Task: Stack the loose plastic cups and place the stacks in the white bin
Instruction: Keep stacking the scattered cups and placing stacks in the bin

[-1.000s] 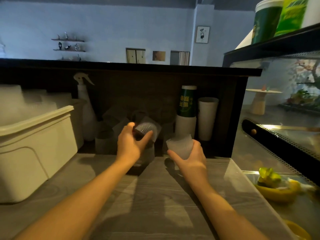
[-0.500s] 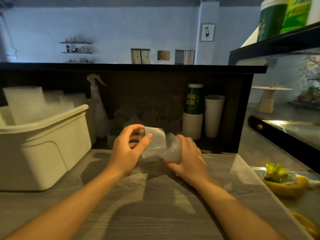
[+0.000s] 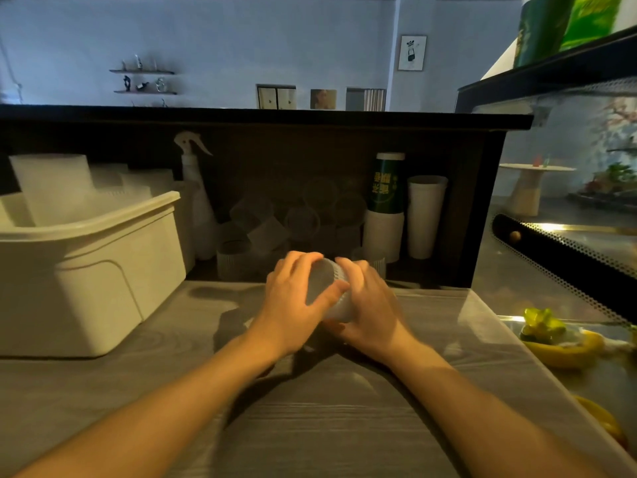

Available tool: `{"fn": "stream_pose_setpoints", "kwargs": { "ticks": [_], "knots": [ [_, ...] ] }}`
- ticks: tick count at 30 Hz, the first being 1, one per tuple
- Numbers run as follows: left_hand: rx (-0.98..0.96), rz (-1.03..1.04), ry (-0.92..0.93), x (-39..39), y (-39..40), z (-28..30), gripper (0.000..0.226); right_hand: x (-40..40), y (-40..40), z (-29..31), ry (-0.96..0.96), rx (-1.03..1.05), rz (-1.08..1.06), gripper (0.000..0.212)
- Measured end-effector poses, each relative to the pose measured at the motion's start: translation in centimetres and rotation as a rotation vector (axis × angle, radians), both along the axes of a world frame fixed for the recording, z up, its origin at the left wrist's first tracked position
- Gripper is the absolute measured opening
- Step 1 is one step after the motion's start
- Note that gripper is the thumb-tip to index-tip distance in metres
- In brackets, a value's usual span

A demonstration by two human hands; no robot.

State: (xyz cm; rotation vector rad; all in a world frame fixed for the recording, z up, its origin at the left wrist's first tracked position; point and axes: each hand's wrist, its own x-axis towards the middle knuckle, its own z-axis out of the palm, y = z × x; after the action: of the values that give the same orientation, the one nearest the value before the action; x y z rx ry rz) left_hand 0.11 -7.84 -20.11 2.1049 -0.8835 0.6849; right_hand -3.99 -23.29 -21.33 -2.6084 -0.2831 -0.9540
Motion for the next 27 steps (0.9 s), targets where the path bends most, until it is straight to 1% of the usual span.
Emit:
{"fn": "stream_pose_setpoints", "kwargs": {
  "ticks": [2, 3, 5, 7, 9, 11, 13, 15, 16, 18, 20, 21, 24, 27],
  "knots": [
    [0.073, 0.077, -0.055, -0.4, -0.5, -0.2, 0.083, -0.1, -0.1, 0.1, 0.05, 0.036, -0.013, 0.092],
    [0.061, 0.079, -0.064, -0.4, -0.5, -0.2, 0.085, -0.1, -0.2, 0.2, 0.054, 0.06, -0.023, 0.091],
    [-0.03, 0.065, -0.05, 0.0, 0.1, -0.1, 0.086, 0.1, -0.5, 0.2, 0.021, 0.143, -0.053, 0.088],
    [-0.103, 0.107, 0.001, 0.7, 0.7, -0.3, 0.081, 0.2, -1.1, 0.2, 0.004, 0.269, -0.125, 0.084],
    [-0.122, 0.167, 0.099, 1.6, 1.4, -0.7, 0.08, 0.3, -1.9, 0.1, -0.001, 0.37, -0.232, 0.082],
    [-0.097, 0.193, 0.243, 2.6, 1.8, -1.2, 0.083, 0.2, -2.6, -0.1, -0.007, 0.428, -0.312, 0.084],
    [-0.069, 0.204, 0.374, 3.5, 2.0, -1.4, 0.093, 0.2, -2.8, -0.3, -0.002, 0.462, -0.343, 0.087],
    [-0.06, 0.228, 0.47, 4.3, 1.8, -1.6, 0.102, 0.3, -2.7, -0.3, 0.012, 0.486, -0.332, 0.09],
    [-0.055, 0.24, 0.5, 4.6, 1.6, -1.5, 0.103, 0.3, -2.6, -0.3, 0.018, 0.485, -0.32, 0.091],
    [-0.052, 0.245, 0.527, 4.9, 1.3, -1.4, 0.093, 0.4, -2.5, -0.2, 0.027, 0.465, -0.308, 0.093],
    [-0.101, 0.21, 0.531, 4.8, 1.3, -1.5, 0.076, 0.5, -2.4, -0.2, 0.044, 0.439, -0.311, 0.092],
    [-0.14, 0.194, 0.534, 4.8, 1.4, -1.5, 0.072, 0.5, -2.4, -0.2, 0.052, 0.428, -0.315, 0.091],
    [-0.248, 0.151, 0.507, 4.4, 2.0, -1.4, 0.069, 0.4, -2.4, -0.2, 0.066, 0.386, -0.32, 0.088],
    [-0.313, 0.097, 0.403, 3.9, 2.2, -1.2, 0.061, 0.3, -2.2, -0.1, 0.089, 0.307, -0.32, 0.088]
  ]
}}
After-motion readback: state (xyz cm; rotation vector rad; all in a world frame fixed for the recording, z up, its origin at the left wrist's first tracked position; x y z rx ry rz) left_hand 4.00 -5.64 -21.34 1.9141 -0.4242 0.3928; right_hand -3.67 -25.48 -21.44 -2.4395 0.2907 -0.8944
